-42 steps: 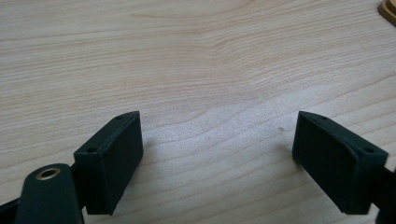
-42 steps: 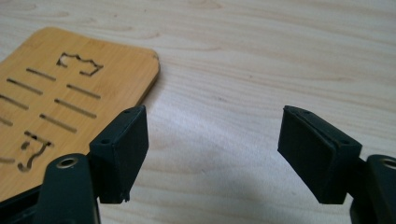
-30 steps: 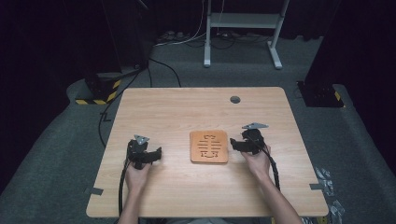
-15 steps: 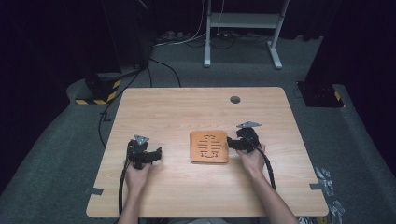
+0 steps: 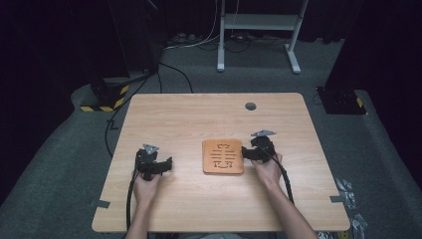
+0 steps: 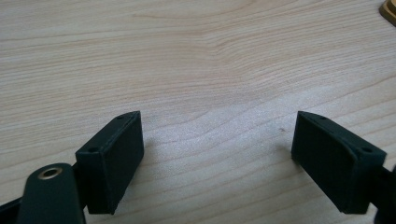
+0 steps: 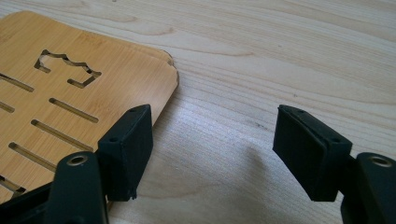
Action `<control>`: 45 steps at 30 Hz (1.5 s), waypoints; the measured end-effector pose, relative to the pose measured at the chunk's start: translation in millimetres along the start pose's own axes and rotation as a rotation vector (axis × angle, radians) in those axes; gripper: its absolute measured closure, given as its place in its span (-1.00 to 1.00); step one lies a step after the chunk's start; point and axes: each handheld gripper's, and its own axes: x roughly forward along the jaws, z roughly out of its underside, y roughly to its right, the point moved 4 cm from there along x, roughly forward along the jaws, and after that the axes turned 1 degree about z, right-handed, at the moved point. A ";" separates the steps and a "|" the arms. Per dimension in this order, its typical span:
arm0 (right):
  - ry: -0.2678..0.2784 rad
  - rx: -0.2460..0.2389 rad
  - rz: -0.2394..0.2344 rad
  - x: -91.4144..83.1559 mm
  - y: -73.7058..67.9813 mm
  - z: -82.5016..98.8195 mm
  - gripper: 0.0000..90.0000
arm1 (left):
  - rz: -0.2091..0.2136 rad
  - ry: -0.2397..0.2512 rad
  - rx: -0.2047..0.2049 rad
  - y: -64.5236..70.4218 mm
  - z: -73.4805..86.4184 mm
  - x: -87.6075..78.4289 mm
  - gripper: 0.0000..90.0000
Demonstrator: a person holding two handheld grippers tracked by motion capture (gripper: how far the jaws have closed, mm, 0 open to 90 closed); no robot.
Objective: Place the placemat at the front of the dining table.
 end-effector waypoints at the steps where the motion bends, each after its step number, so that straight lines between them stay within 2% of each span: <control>1: 0.000 0.000 0.000 0.0 0.0 0.0 -0.37 | 0.000 0.000 0.000 0.0 0.0 0.0 -0.62; 18: -0.007 0.009 0.010 4.2 -1.3 3.1 -0.37 | -0.005 0.002 -0.002 -0.1 -0.2 0.3 -0.62; 22: -0.010 -0.004 0.006 4.5 -1.7 3.2 -0.36 | -0.005 0.002 -0.002 -0.1 -0.2 0.2 -0.62; 29: -0.012 0.009 -0.005 3.3 -4.5 4.7 -0.36 | -0.005 0.002 -0.002 -0.1 -0.2 0.3 -0.62; 34: -0.009 -0.007 -0.007 2.4 -6.4 5.0 -0.35 | -0.005 0.002 -0.002 -0.1 -0.2 0.3 -0.62; 45: -0.005 -0.011 -0.019 -1.4 -11.2 4.0 -0.35 | -0.005 0.002 -0.002 -0.1 -0.2 0.3 -0.62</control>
